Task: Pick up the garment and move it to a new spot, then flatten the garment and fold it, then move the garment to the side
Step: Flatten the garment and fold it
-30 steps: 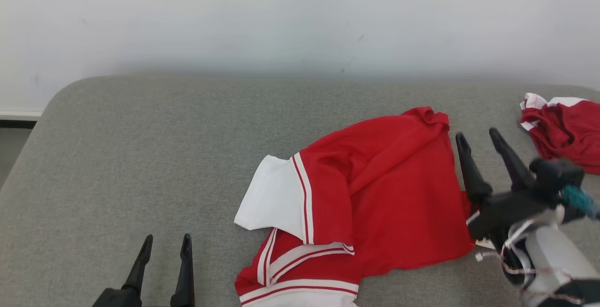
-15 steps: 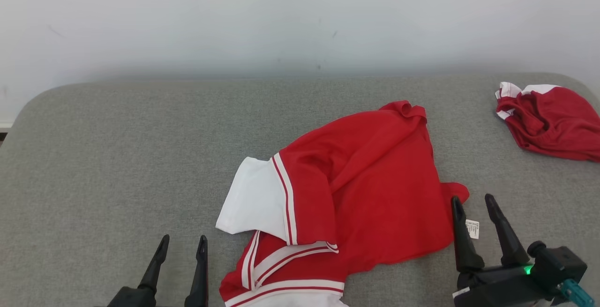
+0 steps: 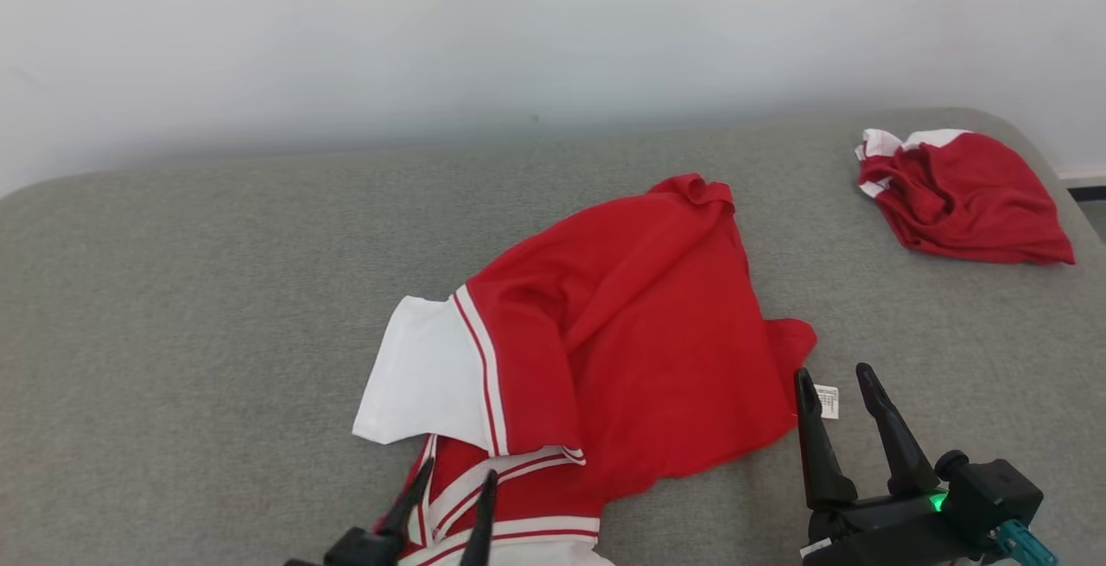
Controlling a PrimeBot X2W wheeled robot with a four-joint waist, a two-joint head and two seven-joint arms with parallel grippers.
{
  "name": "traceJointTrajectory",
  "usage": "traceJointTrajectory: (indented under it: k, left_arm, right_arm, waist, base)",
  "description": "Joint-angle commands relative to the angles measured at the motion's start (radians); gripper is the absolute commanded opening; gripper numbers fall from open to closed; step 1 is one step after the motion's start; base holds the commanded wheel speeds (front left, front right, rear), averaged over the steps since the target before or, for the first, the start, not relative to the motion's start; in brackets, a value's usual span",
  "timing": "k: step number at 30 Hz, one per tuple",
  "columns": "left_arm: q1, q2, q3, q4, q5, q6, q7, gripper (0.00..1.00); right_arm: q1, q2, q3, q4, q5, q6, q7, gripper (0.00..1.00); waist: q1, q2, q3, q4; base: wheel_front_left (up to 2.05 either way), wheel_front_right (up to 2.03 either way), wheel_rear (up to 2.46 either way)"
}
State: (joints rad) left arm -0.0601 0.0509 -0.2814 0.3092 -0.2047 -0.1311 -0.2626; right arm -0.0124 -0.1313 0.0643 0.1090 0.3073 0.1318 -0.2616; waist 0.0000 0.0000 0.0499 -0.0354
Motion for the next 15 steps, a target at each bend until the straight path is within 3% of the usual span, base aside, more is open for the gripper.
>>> traceJointTrajectory:
  k: [1,15]
  left_arm:
    - [-0.019,0.001,-0.031,0.032,-0.020,0.001,-0.003,1.00]
    - [-0.158,0.000,-0.184,0.224,-0.140,0.001,-0.003,1.00]
  right_arm:
    - [-0.008,0.009,0.005,0.001,-0.006,-0.003,-0.004,1.00]
    - [-0.043,0.026,0.014,0.001,-0.004,-0.003,-0.004,1.00]
  waist:
    - [0.0000,0.0000,0.013,-0.035]
    - [0.0000,0.0000,0.070,-0.123]
  base:
    - [0.00,0.00,0.00]
    - [0.00,0.00,0.00]
